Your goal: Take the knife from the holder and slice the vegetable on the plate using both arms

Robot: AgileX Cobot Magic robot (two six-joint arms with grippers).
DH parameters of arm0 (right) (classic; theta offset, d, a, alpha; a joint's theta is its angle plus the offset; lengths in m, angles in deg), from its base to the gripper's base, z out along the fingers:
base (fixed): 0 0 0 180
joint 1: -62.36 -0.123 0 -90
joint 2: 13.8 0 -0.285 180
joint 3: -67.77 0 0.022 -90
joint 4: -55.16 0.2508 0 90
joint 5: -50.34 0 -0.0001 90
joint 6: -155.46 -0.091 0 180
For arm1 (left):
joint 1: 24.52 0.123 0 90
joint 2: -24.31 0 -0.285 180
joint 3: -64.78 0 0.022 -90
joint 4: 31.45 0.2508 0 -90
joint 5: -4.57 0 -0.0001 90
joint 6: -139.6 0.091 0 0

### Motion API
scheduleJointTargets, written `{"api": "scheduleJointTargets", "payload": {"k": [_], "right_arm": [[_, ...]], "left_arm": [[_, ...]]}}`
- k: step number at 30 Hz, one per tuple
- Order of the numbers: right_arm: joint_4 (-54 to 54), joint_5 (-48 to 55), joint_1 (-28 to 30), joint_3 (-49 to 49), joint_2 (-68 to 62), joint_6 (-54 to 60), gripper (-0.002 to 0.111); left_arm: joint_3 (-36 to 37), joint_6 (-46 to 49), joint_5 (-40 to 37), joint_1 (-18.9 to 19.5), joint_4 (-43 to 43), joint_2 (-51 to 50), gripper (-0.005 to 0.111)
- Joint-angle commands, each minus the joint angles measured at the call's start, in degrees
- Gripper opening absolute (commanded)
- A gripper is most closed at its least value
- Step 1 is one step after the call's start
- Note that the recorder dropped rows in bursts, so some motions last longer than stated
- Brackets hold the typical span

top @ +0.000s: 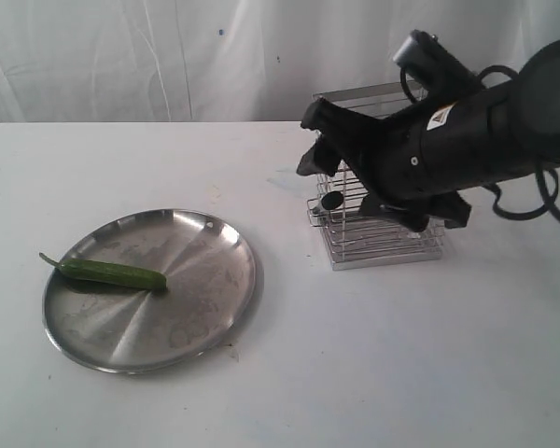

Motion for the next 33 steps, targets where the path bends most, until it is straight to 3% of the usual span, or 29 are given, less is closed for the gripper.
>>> {"api": "scheduleJointTargets", "payload": {"k": [1, 8, 14, 33], "right_arm": [[15.15, -0.82, -0.24, -0.48, -3.41, 0.43, 0.072], [17.26, -3.96, -0.24, -0.17, -5.04, 1.26, 0.071], [17.37, -4.4, -0.24, -0.17, -7.49, 1.26, 0.065], [14.61, -4.7, 3.72, -0.17, -9.13, 1.68, 0.065]], "left_arm": [[0.34, -0.15, -0.15, 0.07, -0.21, 0.25, 0.0], [0.34, -0.15, -0.15, 0.07, -0.21, 0.25, 0.0], [0.34, -0.15, -0.15, 0.07, -0.21, 0.25, 0.0], [0.34, -0.15, -0.15, 0.07, -0.21, 0.25, 0.0]]}}
